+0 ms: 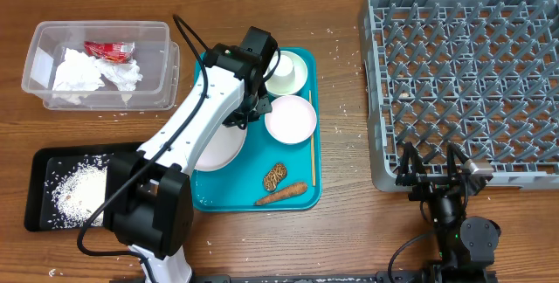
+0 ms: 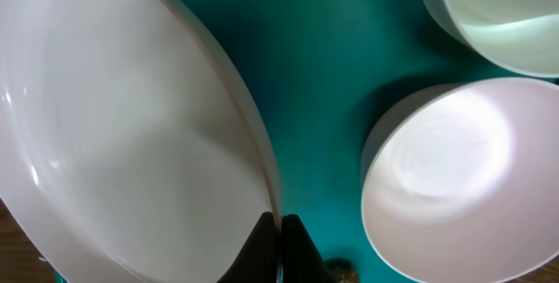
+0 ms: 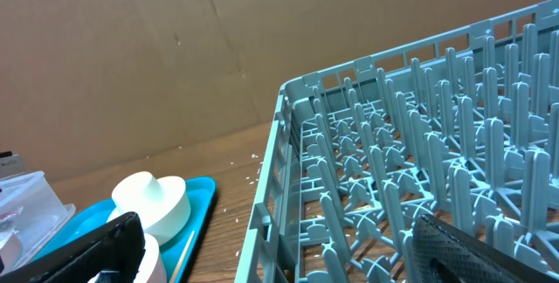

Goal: Sort waste into correct bins and load items into the dishwasher
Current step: 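Carry the emptied plate back and set it on the teal tray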

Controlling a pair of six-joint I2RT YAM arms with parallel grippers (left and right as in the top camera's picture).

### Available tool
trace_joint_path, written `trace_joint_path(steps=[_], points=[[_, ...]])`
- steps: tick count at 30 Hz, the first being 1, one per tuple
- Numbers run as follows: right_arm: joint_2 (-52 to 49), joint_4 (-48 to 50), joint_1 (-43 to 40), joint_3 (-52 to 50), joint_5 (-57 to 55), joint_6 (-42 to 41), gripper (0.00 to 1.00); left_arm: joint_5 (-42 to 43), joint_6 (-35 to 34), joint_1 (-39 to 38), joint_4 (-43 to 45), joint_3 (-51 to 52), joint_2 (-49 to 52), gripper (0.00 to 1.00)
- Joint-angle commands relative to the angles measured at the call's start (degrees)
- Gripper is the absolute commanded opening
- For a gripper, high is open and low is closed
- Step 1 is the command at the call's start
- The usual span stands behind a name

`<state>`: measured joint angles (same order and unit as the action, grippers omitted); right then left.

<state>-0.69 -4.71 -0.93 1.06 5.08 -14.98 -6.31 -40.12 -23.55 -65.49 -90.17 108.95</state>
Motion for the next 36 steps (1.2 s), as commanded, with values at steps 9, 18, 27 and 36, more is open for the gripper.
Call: trace_joint_path(steps=[9,18,27,36], points=[[0.5,0.3,0.3,-0.6,-0.5,0.0,1.00,-2.7,1.0,-0.5,1.8,0.1,0.7,0.04],[0.5,0.3,0.3,-0.6,-0.5,0.0,1.00,-1.6,2.9,-1.6,2.3,0.1,4.8,0.05],[0.5,0.3,0.3,-0.6,-0.5,0.0,1.00,-1.6,5.5,-1.6,2.1,0.0,4.9,0.25],[0.5,0.3,0.3,-0.6,-0.5,0.0,1.00,-1.7,5.7,-1.5,-2.3,-6.2,4.9,0.29]])
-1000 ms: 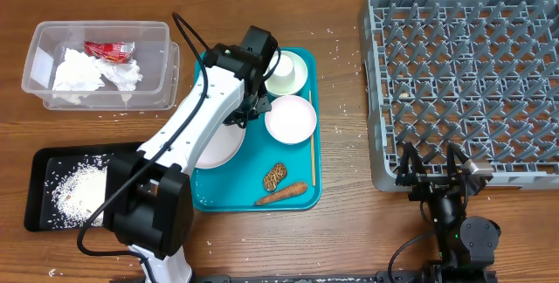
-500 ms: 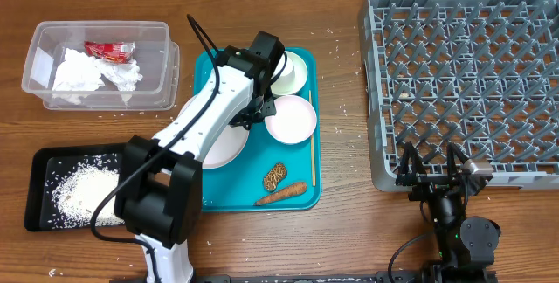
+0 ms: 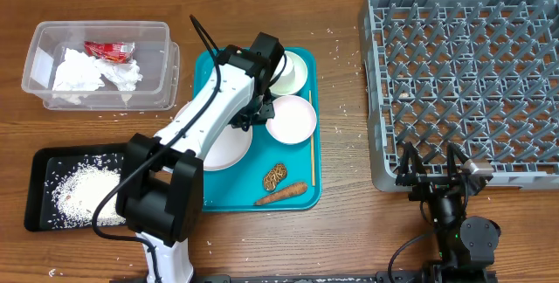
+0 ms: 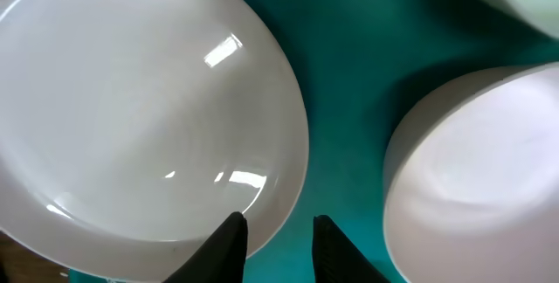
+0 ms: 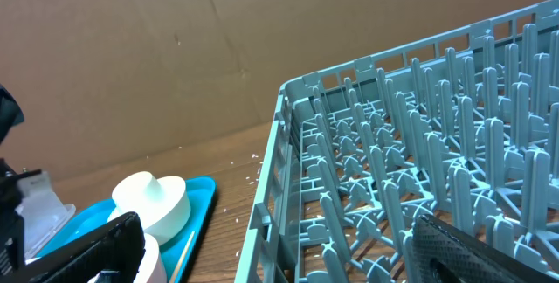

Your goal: Sort waste into correct bins and load items into the dishwasher

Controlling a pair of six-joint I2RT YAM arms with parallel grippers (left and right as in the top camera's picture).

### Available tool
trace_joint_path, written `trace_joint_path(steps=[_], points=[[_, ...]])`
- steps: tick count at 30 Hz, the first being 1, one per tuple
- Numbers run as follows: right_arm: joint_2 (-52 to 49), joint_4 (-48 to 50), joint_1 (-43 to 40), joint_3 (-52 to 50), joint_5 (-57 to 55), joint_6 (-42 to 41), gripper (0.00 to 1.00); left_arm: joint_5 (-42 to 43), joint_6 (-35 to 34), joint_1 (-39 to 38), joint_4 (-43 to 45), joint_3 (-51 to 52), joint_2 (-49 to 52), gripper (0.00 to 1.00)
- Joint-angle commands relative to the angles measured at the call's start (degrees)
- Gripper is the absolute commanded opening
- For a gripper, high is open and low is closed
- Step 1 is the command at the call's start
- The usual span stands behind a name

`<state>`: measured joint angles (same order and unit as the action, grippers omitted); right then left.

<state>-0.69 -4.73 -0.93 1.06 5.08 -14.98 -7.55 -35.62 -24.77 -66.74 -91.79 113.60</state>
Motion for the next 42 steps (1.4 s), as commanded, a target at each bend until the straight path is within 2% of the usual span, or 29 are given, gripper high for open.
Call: trace_joint_path(steps=[1,3,6,7,13,16,18,20,27,30,35,40,42], points=[[0.5,0.3,0.3,-0.6,-0.5,0.0,1.00,-0.6,1.4,-0.2,-2.1,-6.1,0.3,0.29],[0.5,0.3,0.3,-0.6,-0.5,0.0,1.00,-1.7,1.4,0.0,-4.4,-9.5,0.2,0.32],[0.5,0.3,0.3,-0.6,-0.5,0.0,1.00,-4.8,1.4,0.7,-8.1,-14.8,0.2,0.51],[0.5,0.3,0.3,-0.6,-0.5,0.0,1.00,-6.0,1.4,1.0,-9.1,-16.4,0.2,0.54],[0.5,0.3,0.3,-0.6,-0.5,0.0,1.00,-9.6,0.8,4.1,-15.2,-25.7,0.0,0.49],[0.5,0.3,0.3,-0.6,-0.5,0.0,1.00,-9.6,0.7,7.0,-17.5,-30.8,-0.3,0.52],[0.5,0.3,0.3,-0.6,-0.5,0.0,1.00,-9.6,0.7,9.6,-18.5,-33.7,-0.3,0.65],[0.5,0.3,0.3,-0.6,-0.5,0.0,1.00,-9.6,0.7,12.5,-19.1,-35.6,-0.3,1.00],[0.5,0.3,0.3,-0.6,-0.5,0.0,1.00,-8.5,0.7,23.8,-22.4,-36.2,-0.3,1.00],[0.5,0.3,0.3,-0.6,-0.5,0.0,1.00,-4.9,0.7,27.3,-23.0,-36.1,-0.3,1.00],[0.5,0.3,0.3,-0.6,-0.5,0.0,1.00,-1.4,0.7,30.8,-22.9,-36.1,-0.3,1.00],[0.5,0.3,0.3,-0.6,-0.5,0.0,1.00,-3.9,0.9,33.0,-20.4,-36.1,-0.3,1.00],[0.5,0.3,0.3,-0.6,-0.5,0.0,1.00,-0.8,0.1,35.1,-19.2,-36.1,-0.3,1.00]])
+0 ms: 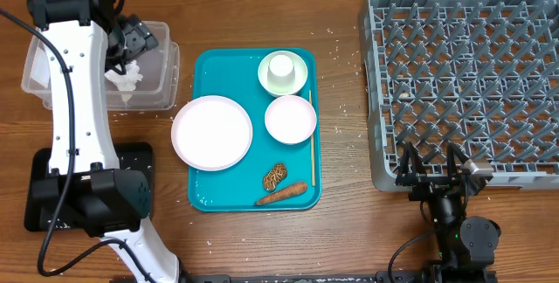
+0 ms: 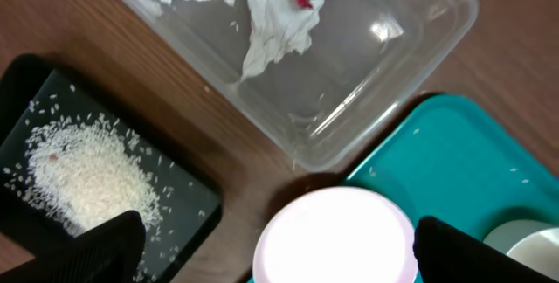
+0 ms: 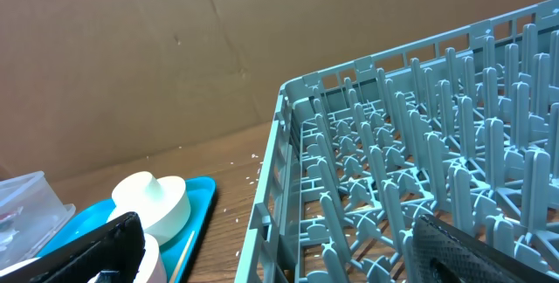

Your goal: Sort waste into correct bins and load items into the dishwasher

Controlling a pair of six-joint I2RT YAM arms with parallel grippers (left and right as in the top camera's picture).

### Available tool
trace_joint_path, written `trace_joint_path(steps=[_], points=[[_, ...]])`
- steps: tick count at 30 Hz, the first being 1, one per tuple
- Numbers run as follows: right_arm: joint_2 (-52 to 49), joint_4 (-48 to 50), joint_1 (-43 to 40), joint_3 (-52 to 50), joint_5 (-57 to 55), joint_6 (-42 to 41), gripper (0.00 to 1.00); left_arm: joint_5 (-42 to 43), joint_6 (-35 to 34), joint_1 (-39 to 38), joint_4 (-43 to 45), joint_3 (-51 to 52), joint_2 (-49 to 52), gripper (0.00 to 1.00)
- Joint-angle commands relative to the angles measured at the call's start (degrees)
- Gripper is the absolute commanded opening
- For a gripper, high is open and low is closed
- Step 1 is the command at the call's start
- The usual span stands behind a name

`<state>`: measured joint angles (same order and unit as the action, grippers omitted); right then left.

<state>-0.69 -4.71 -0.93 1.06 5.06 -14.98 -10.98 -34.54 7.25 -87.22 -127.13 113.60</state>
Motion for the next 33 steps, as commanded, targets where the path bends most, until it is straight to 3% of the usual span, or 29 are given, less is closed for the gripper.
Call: trace_joint_path(steps=[1,5,14,18,19,26,28,33], points=[[0.5,0.5,0.3,-0.6,-1.3,0.4,1.00,4.6,-1.3,4.2,1.8,-0.7,-0.2,1.00],[0.5,0.2,0.3,-0.6,-2.4,0.2,1.00,11.3,-1.2,9.9,2.3,-0.7,-0.2,1.00],[0.5,5.3,0.3,-0.6,-2.4,0.2,1.00,10.4,-1.2,16.0,1.6,-0.7,-0.2,1.00],[0.5,14.2,0.3,-0.6,2.6,-9.1,1.00,10.4,-1.2,16.0,1.6,-0.7,-0.2,1.00],[0.5,20.6,0.3,-0.6,4.7,-11.1,1.00,10.4,-1.2,16.0,1.6,-0.7,-0.2,1.00],[0.5,47.0,0.3,-0.5,1.9,-10.3,1.00,10.4,-1.2,16.0,1.7,-0.7,-0.2,1.00],[0.5,50.0,0.3,1.3,1.0,-9.8,1.00,10.4,-1.2,16.0,1.7,-0.7,-0.2,1.00],[-2.4,45.8,0.3,9.1,1.1,-7.1,1.00,10.4,-1.2,16.0,1.7,-0.7,-0.2,1.00]])
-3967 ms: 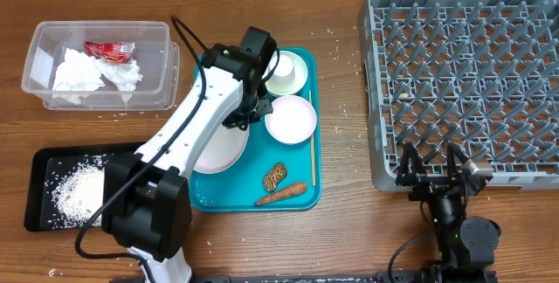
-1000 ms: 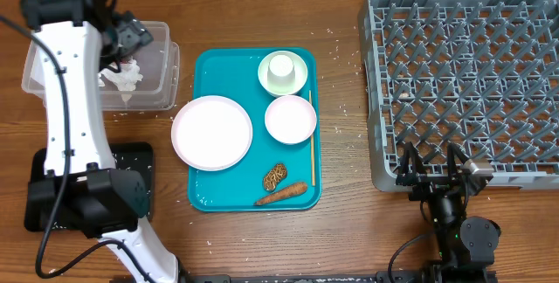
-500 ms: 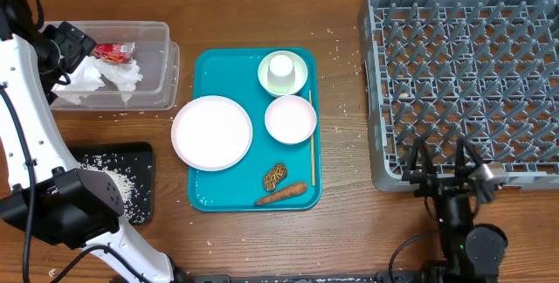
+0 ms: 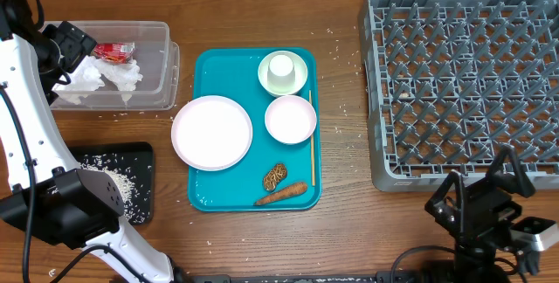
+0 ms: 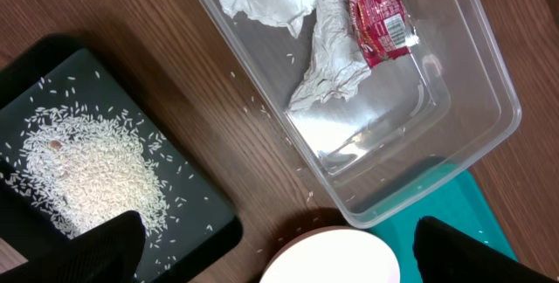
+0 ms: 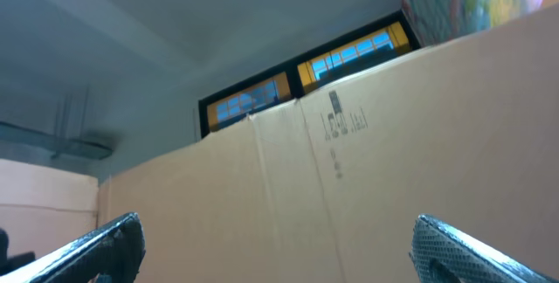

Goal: Sort waste into correct bins and load items into the dishwasher
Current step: 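Reach the right gripper from the rack to the white bowl on the tray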

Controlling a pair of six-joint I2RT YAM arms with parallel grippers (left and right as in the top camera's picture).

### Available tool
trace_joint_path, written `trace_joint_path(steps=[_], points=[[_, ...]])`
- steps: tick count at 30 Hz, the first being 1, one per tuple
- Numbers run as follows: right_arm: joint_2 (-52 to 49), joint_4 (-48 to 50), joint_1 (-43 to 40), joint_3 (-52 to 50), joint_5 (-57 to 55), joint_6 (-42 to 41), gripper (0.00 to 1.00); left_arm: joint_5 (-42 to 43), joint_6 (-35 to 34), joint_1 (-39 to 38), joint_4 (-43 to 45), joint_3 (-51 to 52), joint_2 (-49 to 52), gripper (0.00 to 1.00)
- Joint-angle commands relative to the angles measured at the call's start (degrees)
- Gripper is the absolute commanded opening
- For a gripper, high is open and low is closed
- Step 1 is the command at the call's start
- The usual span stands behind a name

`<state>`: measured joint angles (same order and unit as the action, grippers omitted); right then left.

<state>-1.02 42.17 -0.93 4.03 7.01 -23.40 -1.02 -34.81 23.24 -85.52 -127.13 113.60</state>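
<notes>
A teal tray (image 4: pixel 210 191) holds a white plate (image 4: pixel 212 132), a white bowl (image 4: pixel 290 119), a cup on a saucer (image 4: pixel 282 72), a chopstick (image 4: pixel 311 143), a carrot piece (image 4: pixel 282 194) and a brown scrap (image 4: pixel 275 176). The grey dish rack (image 4: pixel 463 82) stands at the right. My left gripper (image 4: pixel 70 40) hangs open and empty at the clear bin's left end; its wrist view shows the bin (image 5: pixel 454 100), tissue (image 5: pixel 327 56), red wrapper (image 5: pixel 377 17) and plate (image 5: pixel 332 261). Below the rack's front edge my right gripper (image 4: pixel 479 187) is open and tipped upward.
A black tray (image 4: pixel 131 156) with loose rice (image 5: pixel 83 174) lies at the front left. Rice grains dot the wooden table. The right wrist view shows only a cardboard wall (image 6: pixel 349 169) and the ceiling above it.
My left gripper has moved from over the clear bin to its left end, still open. My right gripper has shifted right and tipped up, its view now on the cardboard wall instead of the rack.
My left gripper was shut at the white plate's rim on the tray. Then it stood open just above the plate. Then it was high over the clear bin, the plate lying on the tray's left side. Now it is further left, and the right arm has tilted up.
</notes>
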Motion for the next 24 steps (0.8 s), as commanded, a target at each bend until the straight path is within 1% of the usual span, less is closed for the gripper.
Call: trace_joint_path(steps=[1,4,6,8,11,14,15,19,21,24], points=[[-3.5,-2.1,0.3,8.2,-0.3,1.3,1.00,0.4,-1.0,0.0,0.0,-0.7,-0.2,1.00],[-9.3,-3.8,0.3,14.7,5.0,1.4,1.00,0.4,-1.0,0.0,0.0,-0.7,-0.2,1.00],[-14.5,-3.8,0.3,19.4,11.0,2.1,1.00,0.5,-1.0,0.0,0.1,-0.7,-0.2,1.00],[-21.2,-4.3,0.3,25.3,20.2,4.9,1.00,0.4,-1.0,0.0,0.0,-0.7,-0.2,1.00],[-31.6,-8.9,0.3,35.1,33.0,5.0,1.00,0.4,-1.0,0.0,0.0,-0.7,-0.2,1.00],[-42.6,-18.1,0.3,46.1,44.7,5.0,1.00,0.4,-1.0,0.0,0.0,-0.7,-0.2,1.00],[-46.8,-22.6,0.3,50.3,48.1,5.0,1.00,0.4,-1.0,0.0,0.0,-0.7,-0.2,1.00],[-60.8,-39.9,0.8,63.5,57.2,6.4,1.00,0.4,-1.0,0.0,0.0,-0.7,-0.2,1.00],[-66.4,-47.9,2.4,68.1,58.7,9.9,1.00,0.4,-1.0,0.0,0.0,-0.7,-0.2,1.00],[-73.3,-59.2,6.4,72.7,57.2,19.0,1.00,0.4,-1.0,0.0,0.1,-0.7,-0.2,1.00]])
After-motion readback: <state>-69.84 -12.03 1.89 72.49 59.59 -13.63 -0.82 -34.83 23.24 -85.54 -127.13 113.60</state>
